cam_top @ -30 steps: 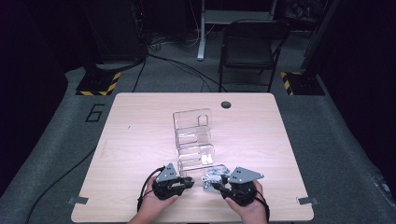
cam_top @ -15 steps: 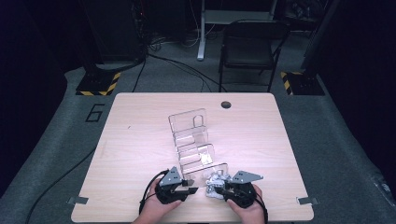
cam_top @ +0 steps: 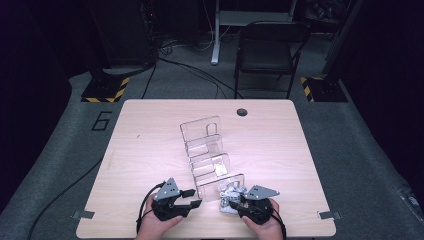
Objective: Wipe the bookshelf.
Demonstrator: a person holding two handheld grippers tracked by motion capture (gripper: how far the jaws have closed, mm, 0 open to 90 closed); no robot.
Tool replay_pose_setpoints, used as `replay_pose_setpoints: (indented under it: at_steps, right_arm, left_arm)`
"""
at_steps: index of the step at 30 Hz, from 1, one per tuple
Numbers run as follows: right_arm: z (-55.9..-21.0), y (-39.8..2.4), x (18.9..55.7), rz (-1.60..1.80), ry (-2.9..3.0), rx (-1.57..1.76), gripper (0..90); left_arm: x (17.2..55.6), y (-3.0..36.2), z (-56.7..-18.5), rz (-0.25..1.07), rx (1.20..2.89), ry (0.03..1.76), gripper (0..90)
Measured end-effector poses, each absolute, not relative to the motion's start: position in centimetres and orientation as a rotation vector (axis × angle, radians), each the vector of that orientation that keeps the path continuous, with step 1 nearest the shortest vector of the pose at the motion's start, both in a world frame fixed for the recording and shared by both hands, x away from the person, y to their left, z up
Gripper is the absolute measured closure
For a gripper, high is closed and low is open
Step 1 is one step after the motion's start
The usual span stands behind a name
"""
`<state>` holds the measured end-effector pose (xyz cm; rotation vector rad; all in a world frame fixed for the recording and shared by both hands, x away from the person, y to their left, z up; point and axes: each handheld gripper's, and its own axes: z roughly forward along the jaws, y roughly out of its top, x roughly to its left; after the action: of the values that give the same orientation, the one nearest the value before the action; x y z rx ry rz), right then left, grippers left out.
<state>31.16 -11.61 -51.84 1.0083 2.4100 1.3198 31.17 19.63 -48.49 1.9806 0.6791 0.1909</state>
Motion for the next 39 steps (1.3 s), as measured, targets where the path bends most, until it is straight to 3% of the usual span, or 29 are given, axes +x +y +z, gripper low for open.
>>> replay_pose_setpoints:
  at_steps: [7,24,32,39]
  right_arm:
    - [-52.2,-11.7,31.2,1.317,2.413,1.061,60.4]
    - [-52.3,-11.9,31.0,1.325,2.419,1.054,64.0]
    - [-52.4,-11.9,31.1,1.32,2.42,1.038,65.5]
    - [-52.6,-12.1,31.2,1.354,2.418,1.069,65.3]
  left_arm:
    - [31.3,20.7,-46.5,0.224,1.973,0.69,53.4]
    - [35.4,21.2,-40.6,0.333,1.941,0.67,50.4]
    - [37.9,19.8,-40.8,0.342,1.973,0.693,50.9]
    - [38.6,19.6,-40.6,0.344,1.977,0.671,57.5]
